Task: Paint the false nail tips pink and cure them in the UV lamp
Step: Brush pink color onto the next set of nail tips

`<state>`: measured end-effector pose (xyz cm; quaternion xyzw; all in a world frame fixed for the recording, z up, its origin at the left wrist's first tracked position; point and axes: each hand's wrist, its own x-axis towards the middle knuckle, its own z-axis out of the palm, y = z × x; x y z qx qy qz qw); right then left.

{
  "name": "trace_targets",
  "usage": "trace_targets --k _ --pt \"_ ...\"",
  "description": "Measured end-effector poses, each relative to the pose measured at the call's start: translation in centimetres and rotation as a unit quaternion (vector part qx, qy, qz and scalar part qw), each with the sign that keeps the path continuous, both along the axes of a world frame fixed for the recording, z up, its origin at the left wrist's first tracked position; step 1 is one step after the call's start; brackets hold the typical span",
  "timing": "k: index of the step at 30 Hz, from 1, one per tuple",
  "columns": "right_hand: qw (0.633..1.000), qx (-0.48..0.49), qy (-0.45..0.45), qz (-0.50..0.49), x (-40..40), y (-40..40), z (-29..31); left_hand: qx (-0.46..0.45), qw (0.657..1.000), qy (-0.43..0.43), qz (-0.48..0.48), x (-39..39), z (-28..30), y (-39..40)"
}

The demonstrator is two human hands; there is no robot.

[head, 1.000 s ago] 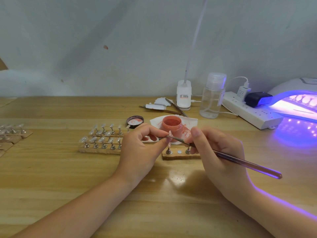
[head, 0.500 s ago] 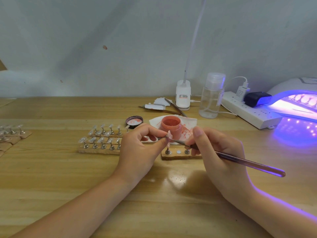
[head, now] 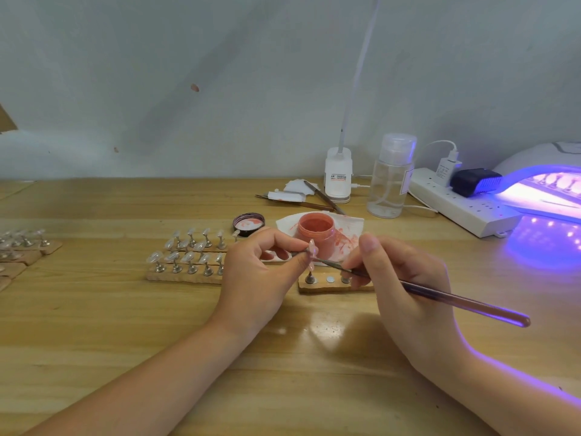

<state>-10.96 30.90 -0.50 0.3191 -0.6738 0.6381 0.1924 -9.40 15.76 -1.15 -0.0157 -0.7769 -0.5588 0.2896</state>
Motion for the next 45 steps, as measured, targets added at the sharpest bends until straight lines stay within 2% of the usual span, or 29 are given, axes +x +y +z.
trace_targets --k 5,14,23,30,39,45 --pt "1.000 -0.014 -0.006 0.001 0.1 0.3 0.4 0.036 0.999 0.010 -0.022 0.0 0.0 0.0" --pt "0.988 -0.091 -0.121 0.004 -0.7 0.5 1.4 0.148 0.985 0.022 -0.083 -0.1 0.0 0.2" --pt "0.969 -0.131 -0.205 0.053 -1.3 0.4 1.8 0.026 0.999 0.009 -0.042 0.3 0.3 0.4" --pt "0.954 -0.122 -0.257 0.095 -1.6 0.1 1.8 0.051 0.996 0.003 -0.068 0.2 0.5 0.6" --pt "0.946 -0.123 -0.278 0.115 -1.7 0.0 1.4 0.084 0.989 -0.004 -0.122 0.3 0.5 0.7" --pt "0.942 -0.133 -0.289 0.108 -1.8 0.1 1.4 0.096 0.989 -0.010 -0.113 0.2 0.4 0.5"
